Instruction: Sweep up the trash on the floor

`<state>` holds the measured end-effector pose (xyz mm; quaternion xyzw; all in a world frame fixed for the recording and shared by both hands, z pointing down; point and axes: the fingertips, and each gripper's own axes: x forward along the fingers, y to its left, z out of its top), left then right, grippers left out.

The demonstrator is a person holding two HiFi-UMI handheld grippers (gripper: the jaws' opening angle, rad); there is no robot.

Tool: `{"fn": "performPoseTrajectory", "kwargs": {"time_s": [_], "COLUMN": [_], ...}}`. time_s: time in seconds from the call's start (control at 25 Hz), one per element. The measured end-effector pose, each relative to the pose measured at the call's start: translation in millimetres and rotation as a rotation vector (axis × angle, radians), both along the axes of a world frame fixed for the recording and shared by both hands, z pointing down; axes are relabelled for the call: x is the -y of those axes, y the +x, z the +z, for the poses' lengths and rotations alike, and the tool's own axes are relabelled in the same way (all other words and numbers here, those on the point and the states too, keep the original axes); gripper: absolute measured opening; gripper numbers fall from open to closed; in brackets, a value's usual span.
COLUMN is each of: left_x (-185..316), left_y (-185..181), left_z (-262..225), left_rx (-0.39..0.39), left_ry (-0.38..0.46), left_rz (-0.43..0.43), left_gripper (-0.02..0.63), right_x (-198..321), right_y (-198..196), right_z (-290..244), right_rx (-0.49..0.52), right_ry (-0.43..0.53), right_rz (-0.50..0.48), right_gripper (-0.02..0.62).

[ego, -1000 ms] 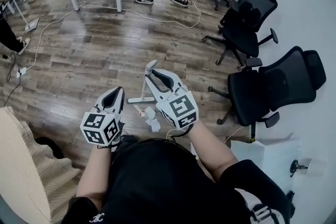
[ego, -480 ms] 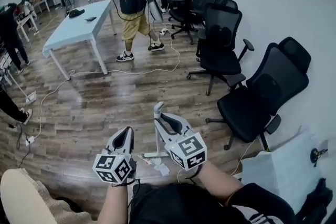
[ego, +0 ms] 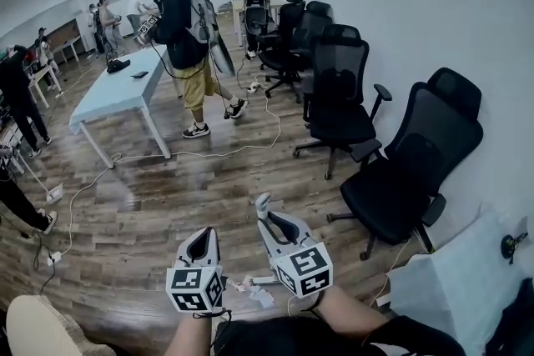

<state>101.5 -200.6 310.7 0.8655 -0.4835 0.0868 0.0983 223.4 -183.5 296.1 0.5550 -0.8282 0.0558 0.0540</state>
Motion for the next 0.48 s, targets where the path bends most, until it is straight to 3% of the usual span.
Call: {"fn": "performPoseTrajectory", "kwargs": {"time_s": [0.48], "left_x": [-6.7], "left_y": [17.6], "left_z": [-7.6], "left_rx": [0.044], "left_ry": [-0.042], "left_rz": [0.012], "left_gripper": [-0.006], "right_x": [-15.5], "right_y": [31.5], "right_z": [-16.5], "right_rx": [0.022], "right_ry": [0.011], "right_rz": [0.091], "right_gripper": [0.094]}}
